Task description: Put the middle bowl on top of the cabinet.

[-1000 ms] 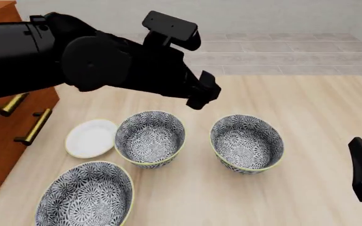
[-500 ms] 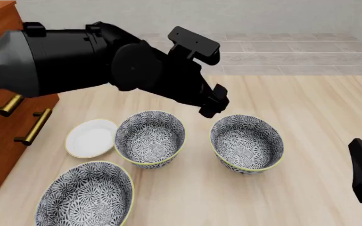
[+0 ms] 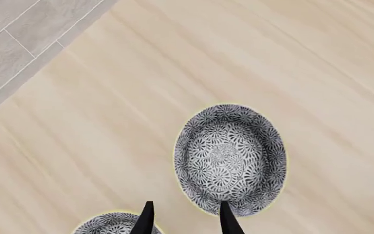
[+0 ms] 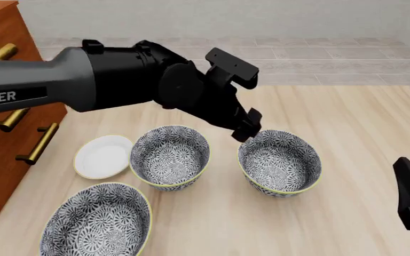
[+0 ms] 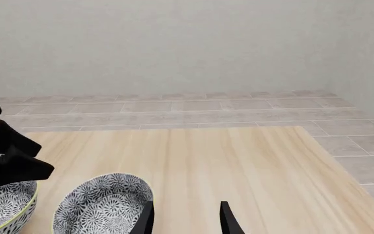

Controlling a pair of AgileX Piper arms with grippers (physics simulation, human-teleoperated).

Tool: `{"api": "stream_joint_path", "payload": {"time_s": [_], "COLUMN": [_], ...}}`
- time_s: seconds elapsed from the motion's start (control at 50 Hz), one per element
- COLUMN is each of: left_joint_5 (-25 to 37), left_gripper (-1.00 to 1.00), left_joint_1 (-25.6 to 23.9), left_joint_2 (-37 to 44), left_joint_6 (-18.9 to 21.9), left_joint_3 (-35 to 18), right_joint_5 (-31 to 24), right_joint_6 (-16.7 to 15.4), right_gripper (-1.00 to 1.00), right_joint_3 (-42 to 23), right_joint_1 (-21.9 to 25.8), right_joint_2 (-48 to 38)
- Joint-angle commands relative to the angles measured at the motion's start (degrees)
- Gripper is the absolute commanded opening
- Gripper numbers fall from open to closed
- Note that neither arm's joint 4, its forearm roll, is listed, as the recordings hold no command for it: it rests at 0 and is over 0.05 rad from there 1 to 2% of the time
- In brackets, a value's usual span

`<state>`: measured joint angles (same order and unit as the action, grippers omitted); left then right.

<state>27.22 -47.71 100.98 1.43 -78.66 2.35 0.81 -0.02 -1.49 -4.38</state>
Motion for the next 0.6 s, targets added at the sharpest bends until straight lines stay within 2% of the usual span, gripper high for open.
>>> {"api": "stream_joint_path", "payload": {"time_s": [0.02, 0.2, 0.48, 0.6], "left_joint_5": [0.7, 0.4, 0.7, 0.7], "left_gripper": [1.00, 1.00, 1.00, 1.00], "left_joint_1": [0.2, 0.7, 2.0, 2.3], "left_joint_2": [3.0, 5.9, 9.8, 11.4], "left_joint_6": [0.6, 0.7, 1.5, 1.9], "left_joint_3": [-2.0, -3.3, -5.8, -6.8], "right_joint_5": [0.5, 1.6, -0.4, 0.9], "right_joint_6": [0.2, 0.2, 0.5, 0.5], "right_gripper": [1.00, 1.00, 1.00, 1.00], "right_joint_3": [0.0, 0.0, 0.0, 0.0], "right_joint_1": [-0.1, -0.2, -0.4, -0.4], "right_joint_2": [-0.6, -1.8, 0.0, -1.4]}}
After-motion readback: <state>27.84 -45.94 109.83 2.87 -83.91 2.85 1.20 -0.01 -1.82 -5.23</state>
